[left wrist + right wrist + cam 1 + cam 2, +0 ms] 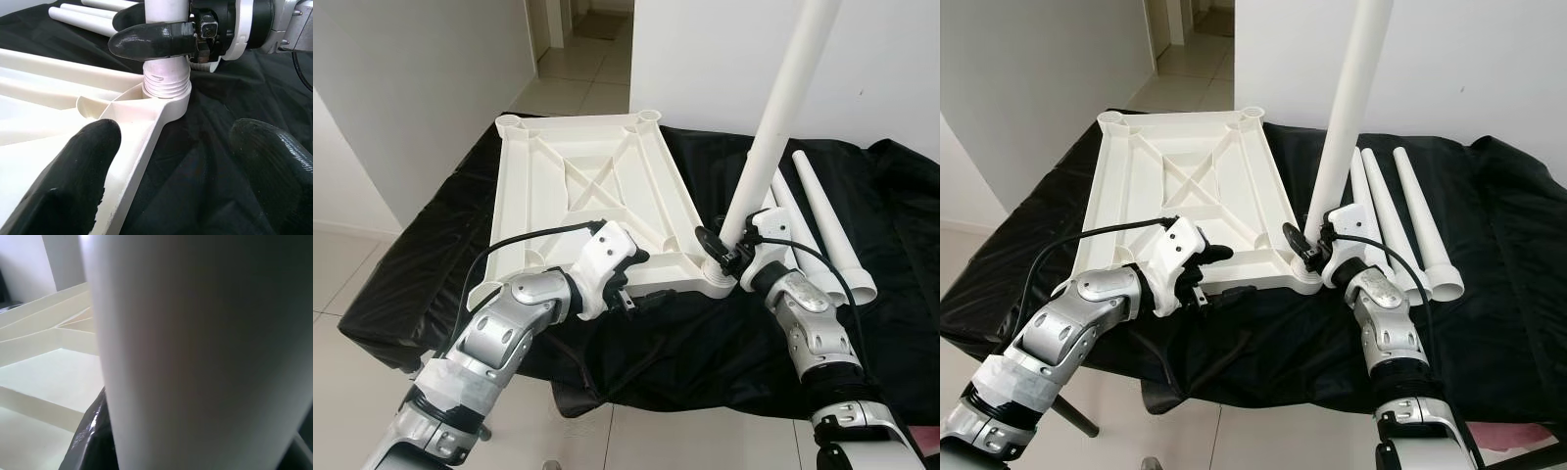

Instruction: Building children table

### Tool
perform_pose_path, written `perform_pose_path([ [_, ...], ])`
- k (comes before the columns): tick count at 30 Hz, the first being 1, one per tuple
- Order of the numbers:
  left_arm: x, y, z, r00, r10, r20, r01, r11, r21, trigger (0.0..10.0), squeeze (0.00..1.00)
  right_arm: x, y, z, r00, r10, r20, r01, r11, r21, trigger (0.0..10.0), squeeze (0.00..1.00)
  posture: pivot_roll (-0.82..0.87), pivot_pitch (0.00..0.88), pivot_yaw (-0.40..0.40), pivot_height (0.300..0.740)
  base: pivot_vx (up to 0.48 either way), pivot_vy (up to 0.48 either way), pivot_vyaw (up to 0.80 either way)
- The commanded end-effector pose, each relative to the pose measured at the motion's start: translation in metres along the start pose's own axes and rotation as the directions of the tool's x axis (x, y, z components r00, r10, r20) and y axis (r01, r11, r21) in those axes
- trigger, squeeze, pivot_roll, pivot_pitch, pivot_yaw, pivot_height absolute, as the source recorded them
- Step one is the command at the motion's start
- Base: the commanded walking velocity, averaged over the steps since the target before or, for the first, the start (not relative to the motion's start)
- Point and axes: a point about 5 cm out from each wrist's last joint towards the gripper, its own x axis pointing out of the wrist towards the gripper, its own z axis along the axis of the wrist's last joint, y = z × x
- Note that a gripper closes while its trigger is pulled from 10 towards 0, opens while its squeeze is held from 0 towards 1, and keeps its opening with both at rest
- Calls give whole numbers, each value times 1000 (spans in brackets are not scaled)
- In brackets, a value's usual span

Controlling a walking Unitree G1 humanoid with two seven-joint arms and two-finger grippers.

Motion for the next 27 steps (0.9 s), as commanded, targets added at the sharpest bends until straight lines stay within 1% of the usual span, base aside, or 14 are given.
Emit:
perform_pose_path([
  [1, -2, 0, 3, 1000, -12, -5, 12, 1000, 16, 10000, 0, 1, 6, -6, 1000, 20, -13, -19, 999, 33, 0, 0, -10, 24, 1, 740, 0, 0, 0],
  [4, -2, 1, 3, 1000, -11, -5, 11, 1000, 15, 10000, 0, 1, 6, -7, 1000, 22, -9, -21, 999, 36, 0, 0, -10, 24, 1, 740, 0, 0, 0],
  [5, -2, 1, 3, 1000, -9, -6, 9, 1000, 15, 10000, 0, 1, 7, -7, 1000, 23, -7, -22, 999, 37, 706, 0, -10, 24, 1, 740, 0, 0, 0],
  [6, -2, 1, 3, 1000, -6, -7, 6, 1000, 15, 10000, 0, 1, 9, -7, 1000, 12, -4, -12, 999, 37, 10000, 0, -10, 24, 1, 740, 0, 0, 0],
  [8, -2, 1, 3, 1000, -6, -7, 6, 1000, 15, 10000, 0, 1, 9, -7, 1000, 12, -4, -12, 999, 37, 10000, 0, -10, 24, 1, 740, 0, 0, 0],
  [12, -2, 1, 1, 1000, -3, -14, 3, 1000, 15, 10000, 0, 3, 12, -8, 997, -72, -29, 73, 997, 9, 10000, 0, -16, 30, -1, 740, 0, 0, 0],
  [14, -2, -1, -1, 1000, -4, -17, 4, 1000, 11, 10000, 0, 6, 14, -10, 980, -194, -50, 195, 981, 15, 10000, 0, -19, 36, -3, 740, 0, 0, 0],
  [18, -2, -1, -1, 1000, -5, -18, 5, 1000, 9, 10000, 0, 5, 15, -12, 958, -278, -70, 281, 959, 46, 10000, 0, -19, 36, -3, 740, 0, 0, 0],
  [20, -2, -2, -2, 1000, -6, -20, 6, 1000, 7, 10000, 0, 3, 17, -15, 922, -374, -101, 380, 924, 44, 10000, 0, -24, 41, 0, 740, 0, 0, 0],
  [21, -2, -2, -2, 1000, -6, -20, 6, 1000, 7, 10000, 0, 3, 17, -15, 922, -374, -101, 380, 924, 44, 10000, 0, -24, 41, 0, 740, 0, 0, 0],
  [22, -2, -2, -2, 1000, -7, -22, 7, 1000, 7, 10000, 0, 1, 21, -17, 896, -426, -123, 433, 901, 27, 10000, 0, -25, 41, -1, 740, 0, 0, 0],
  [25, -2, -2, -3, 1000, -11, -27, 11, 1000, 5, 10000, 0, -4, 29, -25, 788, -590, -175, 599, 801, -2, 10000, 0, -28, 44, 1, 740, 0, 0, 0],
  [26, -2, -2, -4, 1000, -11, -28, 12, 1000, 5, 10000, 0, -5, 30, -25, 763, -621, -178, 630, 777, -8, 10000, 0, -28, 44, 1, 740, 0, 0, 0],
  [27, -2, -2, -4, 1000, -11, -28, 12, 1000, 5, 10000, 0, -5, 30, -25, 763, -621, -178, 630, 777, -8, 10000, 0, -28, 44, 1, 740, 0, 0, 0],
])
